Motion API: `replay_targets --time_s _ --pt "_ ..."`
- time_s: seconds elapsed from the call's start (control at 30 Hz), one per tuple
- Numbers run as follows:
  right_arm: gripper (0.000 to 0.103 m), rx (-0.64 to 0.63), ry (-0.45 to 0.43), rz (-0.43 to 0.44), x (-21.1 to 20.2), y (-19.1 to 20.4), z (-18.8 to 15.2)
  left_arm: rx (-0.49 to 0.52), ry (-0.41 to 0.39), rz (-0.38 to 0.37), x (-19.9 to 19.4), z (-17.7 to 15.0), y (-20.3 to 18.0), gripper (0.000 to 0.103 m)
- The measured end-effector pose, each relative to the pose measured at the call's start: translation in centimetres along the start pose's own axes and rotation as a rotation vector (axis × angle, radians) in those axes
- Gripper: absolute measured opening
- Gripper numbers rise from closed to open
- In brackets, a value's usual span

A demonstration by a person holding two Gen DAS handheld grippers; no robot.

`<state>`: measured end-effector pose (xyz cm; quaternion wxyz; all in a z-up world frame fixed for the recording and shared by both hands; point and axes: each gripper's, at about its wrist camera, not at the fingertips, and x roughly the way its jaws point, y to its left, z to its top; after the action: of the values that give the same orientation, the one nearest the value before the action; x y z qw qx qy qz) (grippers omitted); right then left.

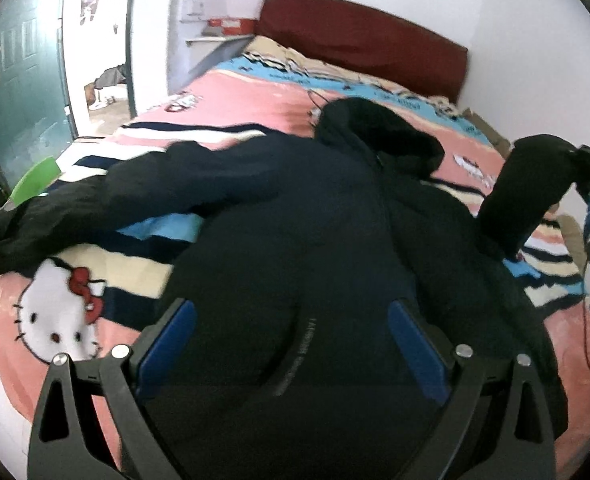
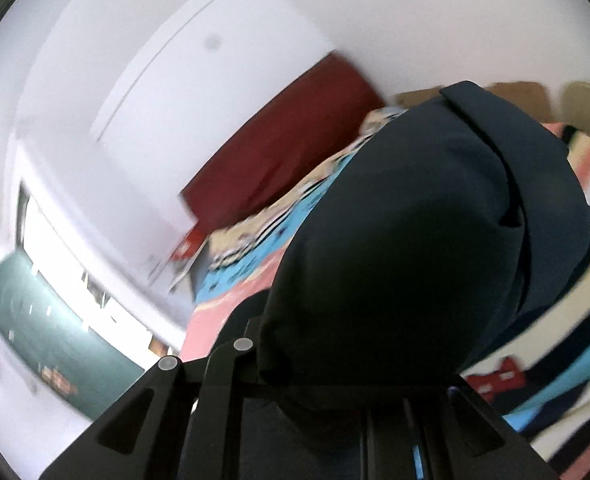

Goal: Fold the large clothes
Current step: 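Carry the held sleeve across the jacket back toward the hood, then open the right gripper and lift it off the folded sleeve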

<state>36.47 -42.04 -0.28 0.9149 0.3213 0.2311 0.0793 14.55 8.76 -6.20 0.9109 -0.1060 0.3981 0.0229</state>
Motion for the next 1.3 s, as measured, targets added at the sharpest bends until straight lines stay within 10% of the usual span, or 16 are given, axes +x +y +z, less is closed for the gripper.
replay_targets --time_s 0.27,0.8,1.0,1.3 --pt "0.016 -0.108 0.193 0.089 7.3 9.1 -8.1 -0.075 -0.062 0.060 -3.7 0.2 4.9 0.098" --pt "0.023 -0.378 0.578 0.006 16.3 13.6 -25.3 -0.133 -0.045 0.063 -4.3 -0.4 7.2 0.098" --pt "0.050 -0.375 0.678 0.040 16.2 13.3 -28.1 -0.112 -0.035 0.070 -4.4 -0.3 6.2 0.098" --pt "0.053 -0.403 0.707 0.152 12.5 14.8 -27.4 0.001 0.001 0.043 -4.5 0.7 2.6 0.098"
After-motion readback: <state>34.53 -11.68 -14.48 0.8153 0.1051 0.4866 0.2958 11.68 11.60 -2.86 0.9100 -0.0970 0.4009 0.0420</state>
